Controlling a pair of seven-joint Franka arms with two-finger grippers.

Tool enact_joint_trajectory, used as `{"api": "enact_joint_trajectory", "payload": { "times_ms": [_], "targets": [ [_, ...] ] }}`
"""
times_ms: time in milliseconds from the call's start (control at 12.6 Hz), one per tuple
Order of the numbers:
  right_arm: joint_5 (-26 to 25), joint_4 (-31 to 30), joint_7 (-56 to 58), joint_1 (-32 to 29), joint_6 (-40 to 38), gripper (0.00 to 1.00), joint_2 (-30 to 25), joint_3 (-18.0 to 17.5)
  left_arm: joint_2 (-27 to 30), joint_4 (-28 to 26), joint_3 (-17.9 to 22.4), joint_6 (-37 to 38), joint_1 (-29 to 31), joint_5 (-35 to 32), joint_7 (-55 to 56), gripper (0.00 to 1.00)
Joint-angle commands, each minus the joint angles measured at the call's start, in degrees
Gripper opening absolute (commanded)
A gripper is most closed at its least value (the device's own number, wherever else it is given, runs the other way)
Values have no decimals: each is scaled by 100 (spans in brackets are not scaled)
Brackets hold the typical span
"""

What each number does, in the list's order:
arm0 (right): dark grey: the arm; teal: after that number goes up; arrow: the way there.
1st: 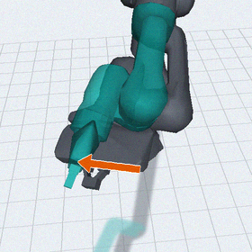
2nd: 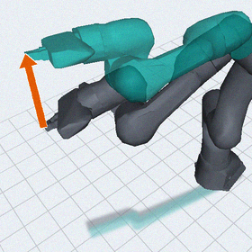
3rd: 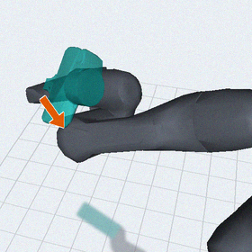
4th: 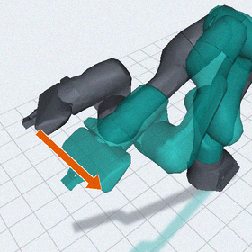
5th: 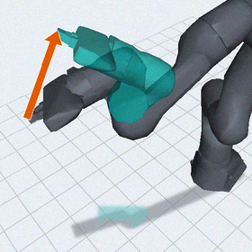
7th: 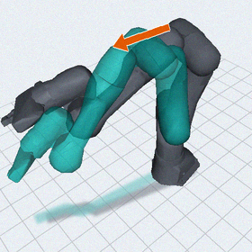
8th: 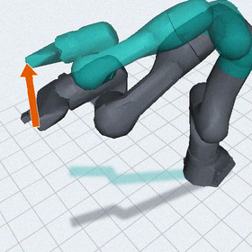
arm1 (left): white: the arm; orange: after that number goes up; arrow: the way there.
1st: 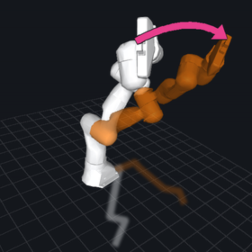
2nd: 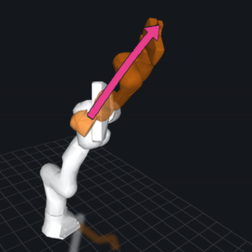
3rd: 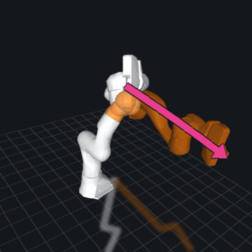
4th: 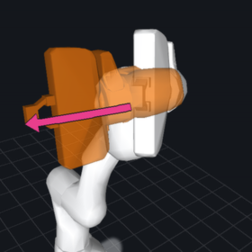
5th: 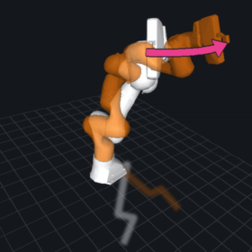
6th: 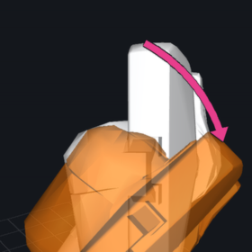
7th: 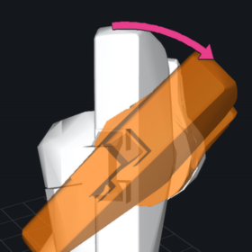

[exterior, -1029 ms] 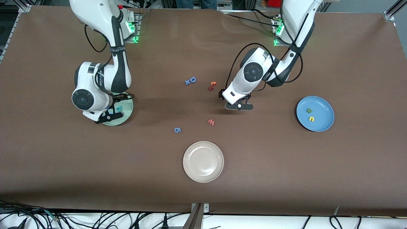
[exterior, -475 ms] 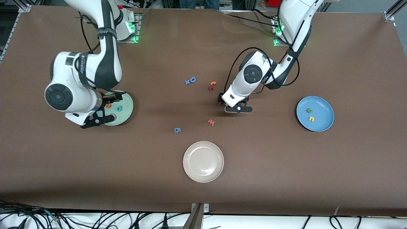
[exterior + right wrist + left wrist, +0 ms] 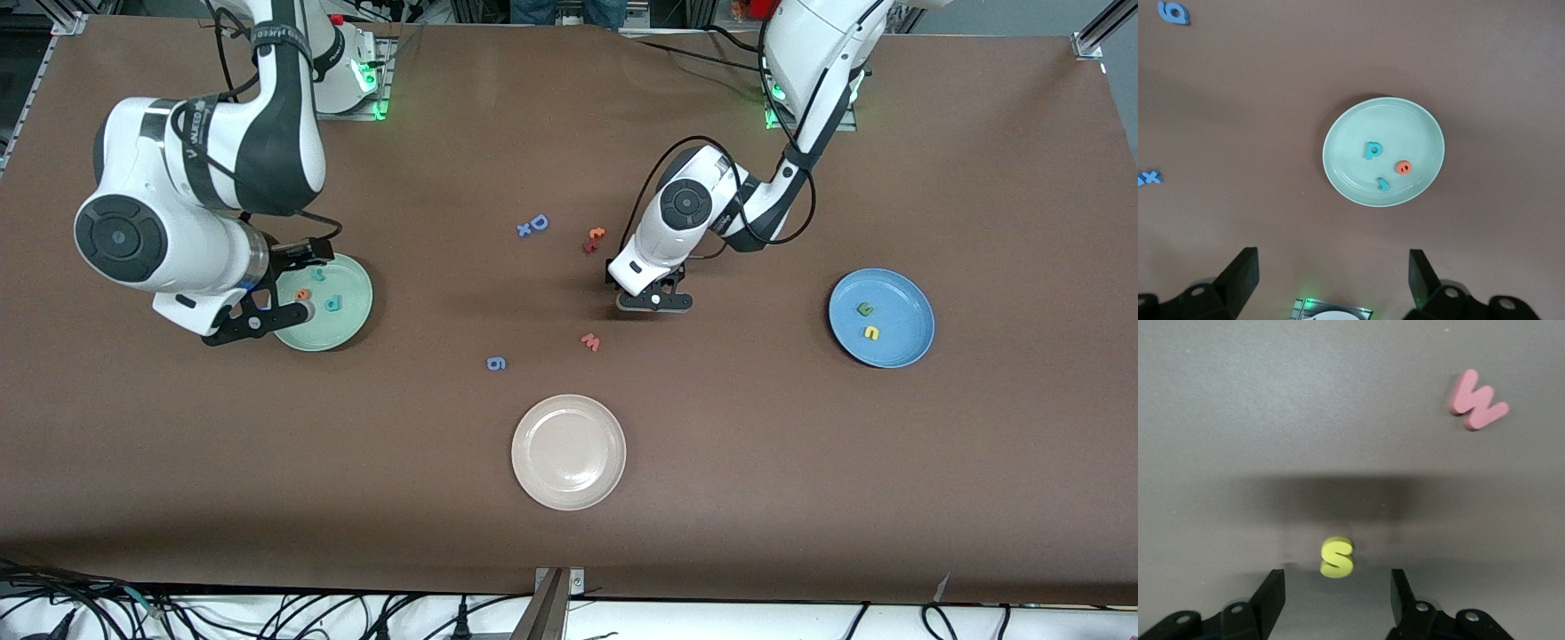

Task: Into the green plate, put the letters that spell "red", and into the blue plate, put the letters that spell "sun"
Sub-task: 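Reach the green n with the left gripper while the right gripper withdraws, then grasp the green n with the left gripper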

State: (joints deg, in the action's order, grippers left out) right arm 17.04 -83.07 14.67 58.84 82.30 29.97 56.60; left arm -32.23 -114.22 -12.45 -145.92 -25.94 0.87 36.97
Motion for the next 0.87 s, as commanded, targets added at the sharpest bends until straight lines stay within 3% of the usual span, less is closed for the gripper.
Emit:
{"api": "enact_joint_trajectory", "payload": {
  "times_ms": [0, 237, 396, 554, 633, 792],
  "targets": [
    [-1110, -34, -578, -650, 31, 99, -1102, -1251, -55, 75, 147, -24, -77, -166, 127, 67],
    [-1193, -104, -588, -2162, 32, 100, -1826, -2738, -117, 84, 182, -33, -86, -166, 127, 65],
    [-1142, -296, -536, -2892, 118, 100, -2099, -3337, -152, 92, 182, -33, -121, -166, 127, 65],
    [-1394, -420, -553, -3962, 216, 100, -2397, -4459, -161, 93, 182, -41, -148, -175, 127, 59],
    [-1518, -499, -579, -4464, 251, 100, -2556, -4865, -161, 93, 182, -41, -148, -183, 118, 51],
    [-1580, -718, -588, -4898, 591, 100, -2916, -5150, -170, 93, 191, -85, -148, -192, 83, 36]
  ]
}}
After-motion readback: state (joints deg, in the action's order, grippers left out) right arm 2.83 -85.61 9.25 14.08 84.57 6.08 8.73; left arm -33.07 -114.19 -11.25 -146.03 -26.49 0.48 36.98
